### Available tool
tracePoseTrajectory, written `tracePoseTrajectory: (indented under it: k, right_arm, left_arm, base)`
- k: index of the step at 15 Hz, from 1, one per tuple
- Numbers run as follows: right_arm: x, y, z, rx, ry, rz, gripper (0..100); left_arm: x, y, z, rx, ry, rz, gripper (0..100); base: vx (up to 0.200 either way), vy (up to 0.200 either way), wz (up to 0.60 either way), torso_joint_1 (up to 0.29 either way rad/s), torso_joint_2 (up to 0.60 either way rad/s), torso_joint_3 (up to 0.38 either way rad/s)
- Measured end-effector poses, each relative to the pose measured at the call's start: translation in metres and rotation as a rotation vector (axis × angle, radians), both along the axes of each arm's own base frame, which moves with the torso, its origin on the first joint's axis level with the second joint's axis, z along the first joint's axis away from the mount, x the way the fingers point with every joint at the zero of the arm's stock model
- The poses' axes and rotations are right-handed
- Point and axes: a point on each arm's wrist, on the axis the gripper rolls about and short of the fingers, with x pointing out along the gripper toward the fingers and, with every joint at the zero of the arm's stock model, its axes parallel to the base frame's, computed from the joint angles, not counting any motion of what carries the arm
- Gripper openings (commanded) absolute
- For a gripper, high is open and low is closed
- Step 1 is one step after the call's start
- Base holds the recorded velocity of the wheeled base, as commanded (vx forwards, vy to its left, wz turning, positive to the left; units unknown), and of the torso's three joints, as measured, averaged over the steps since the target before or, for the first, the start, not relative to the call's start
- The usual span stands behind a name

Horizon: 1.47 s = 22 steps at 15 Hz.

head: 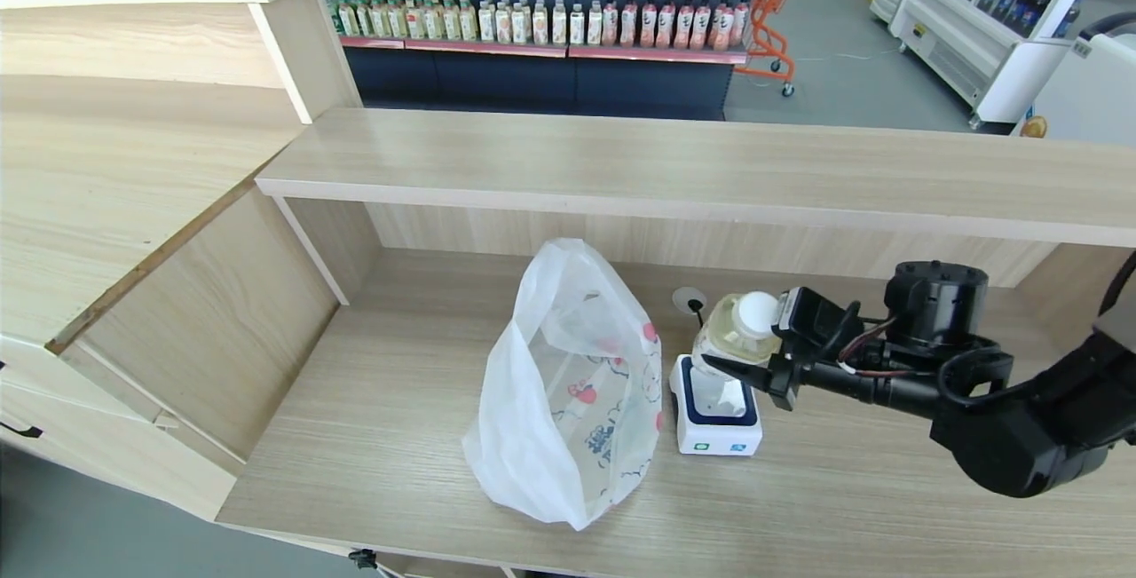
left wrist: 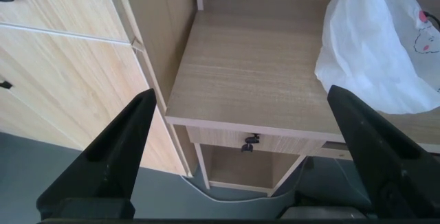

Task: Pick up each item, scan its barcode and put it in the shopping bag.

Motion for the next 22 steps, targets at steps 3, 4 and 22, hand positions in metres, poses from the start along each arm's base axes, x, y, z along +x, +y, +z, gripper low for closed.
tracePoseTrajectory:
  k: [3,4,22]
  right_arm:
    - [0.012,-0.006,-0.020,-0.033,0.006,0.014,0]
    - [0.018,-0.005,-0.022,-0.039,-0.008,0.024,0]
    - [-0.008,-0.010,0.042,0.425,0.294,-0.168,0]
  left_arm:
    - [0.000,0.000,0.000,0.000,0.000,0.000,100]
    - [0.000,0.000,0.000,0.000,0.000,0.000,100]
    - [0.000,0.000,0.000,0.000,0.000,0.000,100]
  base:
    - [0.000,0.000,0.00,0.000,0.00,0.000]
    - [0.000,0.000,0.00,0.000,0.00,0.000]
    - [0.000,0.000,0.00,0.000,0.00,0.000]
